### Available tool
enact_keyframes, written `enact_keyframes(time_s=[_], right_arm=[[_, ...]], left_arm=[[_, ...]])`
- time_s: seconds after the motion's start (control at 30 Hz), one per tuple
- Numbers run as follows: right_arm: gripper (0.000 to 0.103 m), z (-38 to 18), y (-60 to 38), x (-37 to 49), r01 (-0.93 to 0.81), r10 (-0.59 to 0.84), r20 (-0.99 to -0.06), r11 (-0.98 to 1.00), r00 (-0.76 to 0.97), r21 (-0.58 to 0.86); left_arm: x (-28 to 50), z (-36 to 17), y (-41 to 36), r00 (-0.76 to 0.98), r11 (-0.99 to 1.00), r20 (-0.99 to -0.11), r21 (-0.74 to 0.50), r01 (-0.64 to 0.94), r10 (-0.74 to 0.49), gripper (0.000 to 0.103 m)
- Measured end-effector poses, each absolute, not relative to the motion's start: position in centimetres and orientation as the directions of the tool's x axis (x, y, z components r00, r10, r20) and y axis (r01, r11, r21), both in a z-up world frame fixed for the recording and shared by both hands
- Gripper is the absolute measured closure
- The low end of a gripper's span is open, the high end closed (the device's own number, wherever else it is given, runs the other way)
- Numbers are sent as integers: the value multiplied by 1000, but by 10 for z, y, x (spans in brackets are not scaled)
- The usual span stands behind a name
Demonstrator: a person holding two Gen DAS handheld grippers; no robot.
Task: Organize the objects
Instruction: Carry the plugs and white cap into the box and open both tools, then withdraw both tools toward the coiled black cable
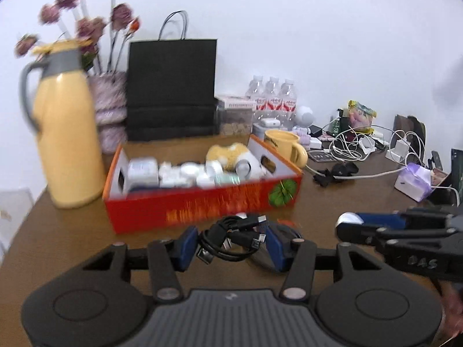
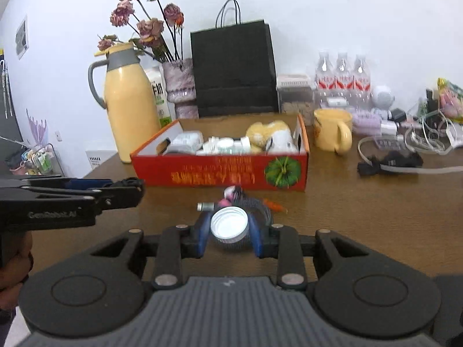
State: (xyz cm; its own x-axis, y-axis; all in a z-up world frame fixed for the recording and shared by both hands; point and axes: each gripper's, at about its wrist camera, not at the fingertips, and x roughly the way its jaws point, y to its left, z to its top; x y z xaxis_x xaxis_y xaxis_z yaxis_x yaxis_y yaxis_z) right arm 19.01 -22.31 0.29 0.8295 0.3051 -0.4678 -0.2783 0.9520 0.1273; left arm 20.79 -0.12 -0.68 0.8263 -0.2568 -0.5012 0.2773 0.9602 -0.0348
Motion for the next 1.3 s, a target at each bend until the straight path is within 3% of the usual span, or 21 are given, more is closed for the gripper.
enact_keyframes(time_s=[0.2,0.43,0.63,0.73,0.77,0.93,1.03,1.1,1.13,1.2,1.3], right_arm=[[73,30,-216,286,-300,352,-437,936,828,184],[73,25,-175,466,-282,377,-569,926,731,251],[66,-5,-158,534,-206,359,-617,929,700,307],[51,-10,-161,535,-202,359,-606,928,710,312],[49,-11,-162,534,-199,348,-603,933,718,301],[49,1,-169,519,-186,313,-611,946,727,264],[43,15,-174,488,-195,288,-607,957,741,215],[23,25,-177,455,-218,265,-605,964,751,152],[19,29,-179,437,-229,251,-601,967,759,115],[3,30,-188,396,-249,239,-598,966,765,67],[2,23,-210,330,-250,251,-610,964,751,89]], left_arm=[[349,12,16,798,972,-558,-75,224,-227,53],[496,-12,26,702,979,-682,-158,132,-205,52],[551,-40,48,667,964,-715,-265,21,-211,43],[551,-39,55,668,958,-704,-283,50,-243,36],[549,-37,57,674,959,-697,-278,59,-244,32],[522,-14,52,712,977,-678,-207,58,-186,30],[479,7,41,745,988,-648,-115,107,-156,23],[441,16,33,776,985,-611,-44,166,-158,16],[422,17,30,789,982,-594,-12,186,-157,15],[377,13,23,802,979,-583,55,196,-128,15],[307,2,21,791,980,-597,44,196,-131,15]])
